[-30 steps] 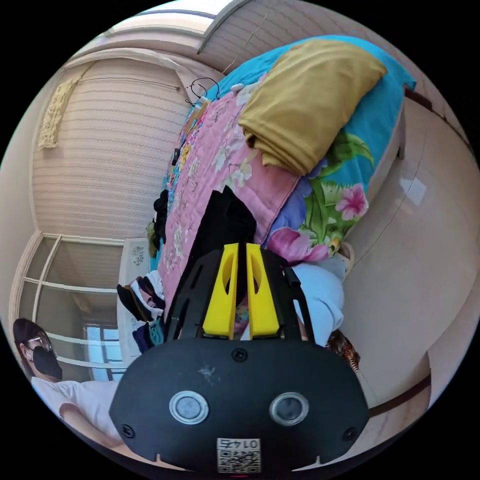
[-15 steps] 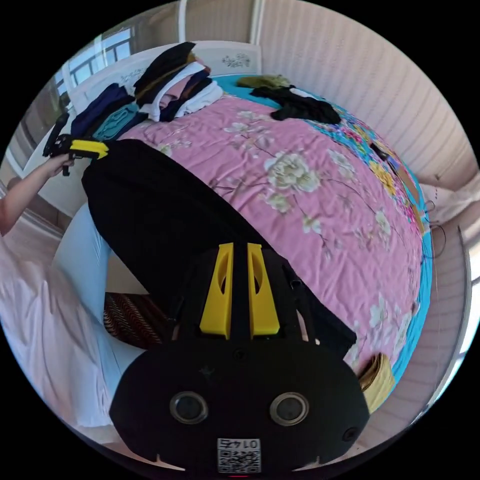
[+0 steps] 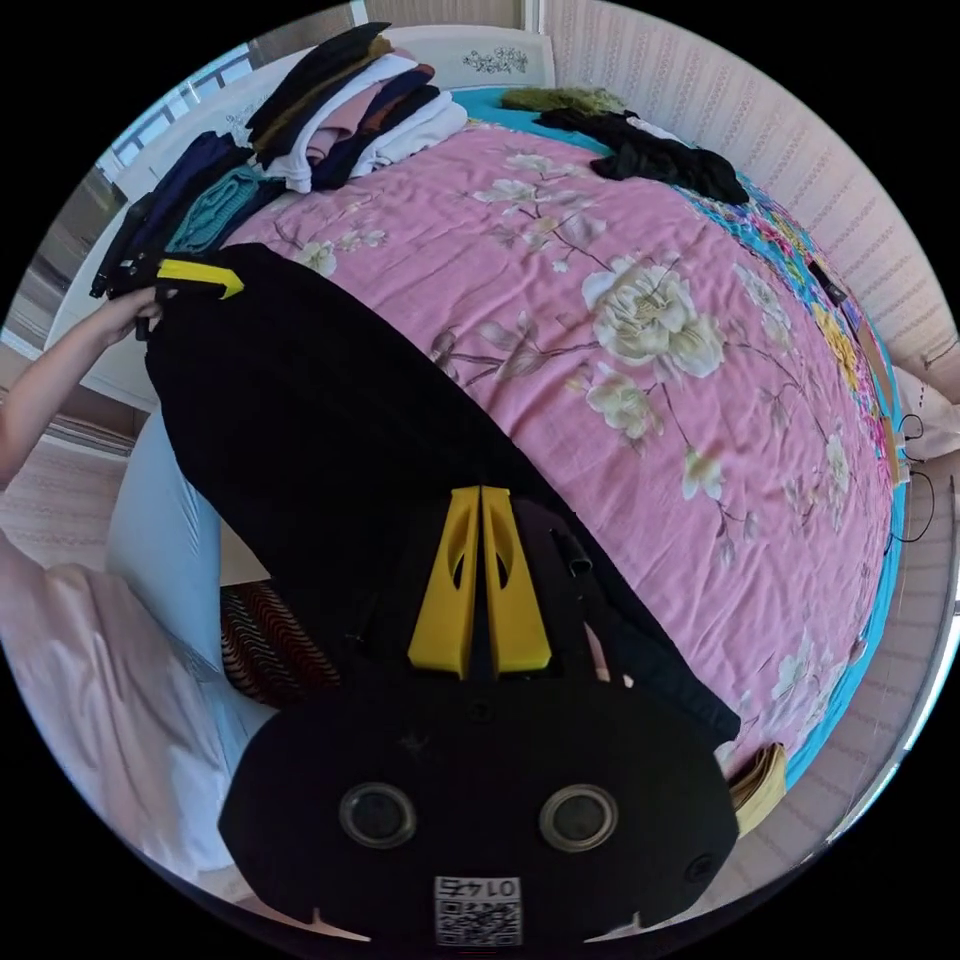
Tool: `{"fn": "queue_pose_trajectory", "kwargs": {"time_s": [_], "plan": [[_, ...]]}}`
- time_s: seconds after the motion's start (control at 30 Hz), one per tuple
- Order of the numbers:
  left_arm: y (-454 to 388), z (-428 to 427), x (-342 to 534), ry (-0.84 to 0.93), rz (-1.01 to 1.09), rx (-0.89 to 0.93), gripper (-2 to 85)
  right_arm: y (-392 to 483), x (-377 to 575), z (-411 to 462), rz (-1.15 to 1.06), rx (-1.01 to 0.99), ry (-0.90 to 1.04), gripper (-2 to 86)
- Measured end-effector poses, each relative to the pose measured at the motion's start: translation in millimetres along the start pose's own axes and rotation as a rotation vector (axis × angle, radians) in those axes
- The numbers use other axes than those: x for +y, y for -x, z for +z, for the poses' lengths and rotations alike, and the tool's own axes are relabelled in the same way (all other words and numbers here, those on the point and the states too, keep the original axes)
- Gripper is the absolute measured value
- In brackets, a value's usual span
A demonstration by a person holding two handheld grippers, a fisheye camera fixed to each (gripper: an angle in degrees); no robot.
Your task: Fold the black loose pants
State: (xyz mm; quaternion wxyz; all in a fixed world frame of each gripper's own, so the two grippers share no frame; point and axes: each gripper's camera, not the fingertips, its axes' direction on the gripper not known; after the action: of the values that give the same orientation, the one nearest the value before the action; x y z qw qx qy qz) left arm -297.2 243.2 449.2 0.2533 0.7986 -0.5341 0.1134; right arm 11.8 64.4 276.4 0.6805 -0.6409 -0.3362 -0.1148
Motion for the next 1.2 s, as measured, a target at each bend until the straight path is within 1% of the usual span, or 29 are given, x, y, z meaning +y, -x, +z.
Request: {"fn": "queue_pose_trajectory", "kwargs": {"time_s": [0.1, 0.17, 0.23, 0.3, 0.33, 0.43, 0.53, 0.63, 0.7, 0.77, 0.83, 0.97, 1.0, 1.07, 1.13, 1.2], "plan": [[5, -25, -8, -0.080, -0.005, -0.030, -1.0, -6, -9, -9, 0.029, -0.030, -0.058, -0.9], [8, -32, -16, -0.091, 0.001, -0.042, -1.0, -11, -17, -11, 0.055, 0.001, -0.087, -0.8], [10, -29, -25, -0.065, 0.022, -0.051, -1.0, -20, -29, -4, 0.086, 0.009, -0.073, -0.4], [12, -23, -30, -0.046, 0.029, -0.061, -1.0, -25, -37, 5, 0.090, -0.059, -0.067, 0.6], [14, -18, -32, -0.032, 0.017, -0.055, -1.0, -24, -43, 12, 0.069, -0.112, -0.062, 2.9], [22, -5, -29, 0.005, -0.030, -0.018, -1.0, -14, -56, 38, 0.013, -0.134, 0.004, 7.3], [27, -1, -21, 0.014, -0.042, -0.007, -1.0, -5, -66, 68, -0.027, -0.114, 0.122, 5.0], [32, -16, -14, -0.024, -0.059, -0.007, -1.0, -4, -72, 63, -0.023, -0.064, 0.091, 0.5], [34, -31, -11, -0.050, -0.051, -0.008, -1.0, -3, -75, 52, -0.036, -0.056, 0.057, -0.1], [37, -46, -6, -0.119, -0.047, -0.067, -1.0, -5, -78, 41, -0.041, -0.038, 0.029, -0.4], [49, -56, -7, -0.154, -0.072, -0.065, -0.9, -14, -87, 40, -0.021, -0.072, 0.041, -0.5], [57, -42, -4, -0.096, -0.066, -0.018, -0.8, -25, -101, 72, 0.036, -0.087, 0.116, -0.3], [54, -41, 3, -0.074, -0.038, -0.024, -0.8, -26, -103, 87, 0.056, -0.100, 0.155, -0.1], [53, -47, 21, -0.061, -0.031, -0.063, -0.4, -25, -104, 91, 0.074, -0.089, 0.143, 0.0], [70, -61, 63, -0.086, -0.155, -0.085, 2.0, -23, -104, 90, 0.060, -0.067, 0.131, 0.1], [92, -69, 98, -0.064, -0.282, -0.085, 5.7, -22, -102, 89, 0.045, -0.052, 0.116, 0.2]]}}
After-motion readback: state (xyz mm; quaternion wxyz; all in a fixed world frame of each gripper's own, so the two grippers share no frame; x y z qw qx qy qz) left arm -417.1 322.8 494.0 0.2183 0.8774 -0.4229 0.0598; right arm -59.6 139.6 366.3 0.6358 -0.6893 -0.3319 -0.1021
